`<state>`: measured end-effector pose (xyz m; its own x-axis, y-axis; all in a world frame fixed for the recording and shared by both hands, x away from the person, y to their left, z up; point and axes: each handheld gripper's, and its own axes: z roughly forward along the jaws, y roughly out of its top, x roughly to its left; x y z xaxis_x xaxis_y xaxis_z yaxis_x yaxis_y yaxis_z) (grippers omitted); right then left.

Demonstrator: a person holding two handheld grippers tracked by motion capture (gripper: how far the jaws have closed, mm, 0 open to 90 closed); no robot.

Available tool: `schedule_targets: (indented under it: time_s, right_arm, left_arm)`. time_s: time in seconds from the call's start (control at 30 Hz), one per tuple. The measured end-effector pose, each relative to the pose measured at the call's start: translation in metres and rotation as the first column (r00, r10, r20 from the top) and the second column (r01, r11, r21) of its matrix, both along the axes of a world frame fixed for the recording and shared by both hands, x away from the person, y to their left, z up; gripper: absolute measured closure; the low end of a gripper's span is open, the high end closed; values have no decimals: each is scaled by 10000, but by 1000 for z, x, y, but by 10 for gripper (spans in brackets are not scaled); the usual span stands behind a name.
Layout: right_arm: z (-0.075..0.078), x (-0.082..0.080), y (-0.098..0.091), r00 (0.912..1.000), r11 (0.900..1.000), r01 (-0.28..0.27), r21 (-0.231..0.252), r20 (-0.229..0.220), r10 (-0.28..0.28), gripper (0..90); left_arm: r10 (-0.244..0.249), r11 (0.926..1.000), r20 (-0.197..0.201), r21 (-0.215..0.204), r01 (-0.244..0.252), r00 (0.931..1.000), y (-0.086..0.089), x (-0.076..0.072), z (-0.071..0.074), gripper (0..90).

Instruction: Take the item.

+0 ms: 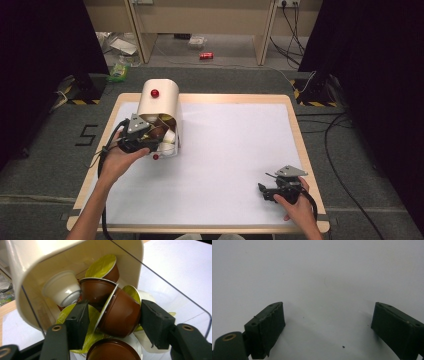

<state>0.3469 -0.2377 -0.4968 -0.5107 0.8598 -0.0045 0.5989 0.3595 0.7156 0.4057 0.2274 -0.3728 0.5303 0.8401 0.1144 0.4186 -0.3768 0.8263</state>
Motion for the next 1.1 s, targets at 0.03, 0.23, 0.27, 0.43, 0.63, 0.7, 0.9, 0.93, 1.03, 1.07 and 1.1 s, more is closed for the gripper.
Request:
schedule_targets:
  time_s: [0.03,0.23,0.27,0.43,0.63,0.7,0.9,0.93,1.03,1.07,1.1]
  right_arm:
    - [0,0,0,10000,10000,10,5,-5,-10,116]
    - [0,0,0,10000,10000,15,7,-15,-15,116]
    - [0,0,0,10000,10000,15,7,-15,-15,116]
    - [0,0,0,10000,10000,0,-1,0,0,116]
    - [0,0,0,10000,10000,4,-1,-6,-4,116]
    - [0,0,0,10000,10000,3,0,3,-3,116]
    - [0,0,0,10000,10000,-4,-6,2,4,116]
    - [0,0,0,10000,10000,-4,-6,2,4,116]
    - [0,0,0,10000,10000,1,4,0,-1,116]
    - [0,0,0,10000,10000,1,4,0,-1,116]
    - [0,0,0,10000,10000,1,4,-2,-1,116]
  left_arm:
    - [-8,10000,-57,-34,7,10000,0,0,0,427]
    - [-136,9997,78,-202,138,9999,0,0,0,515]
    - [-136,9997,78,-202,138,9999,0,0,0,521]
    - [-236,9997,315,-108,240,9992,1,-4,8,535]
    - [-219,9995,436,-220,228,9988,4,-8,13,536]
    - [-231,9990,418,-367,247,9989,5,-9,16,536]
    - [-254,9989,487,-390,273,9985,11,-14,24,535]
    - [-254,9989,487,-390,273,9985,11,-14,24,536]
    - [-308,9988,548,-355,327,9980,13,-18,29,536]
    - [-308,9988,548,-355,327,9980,13,-18,29,536]
    - [-278,9986,595,-424,304,9978,16,-19,31,536]
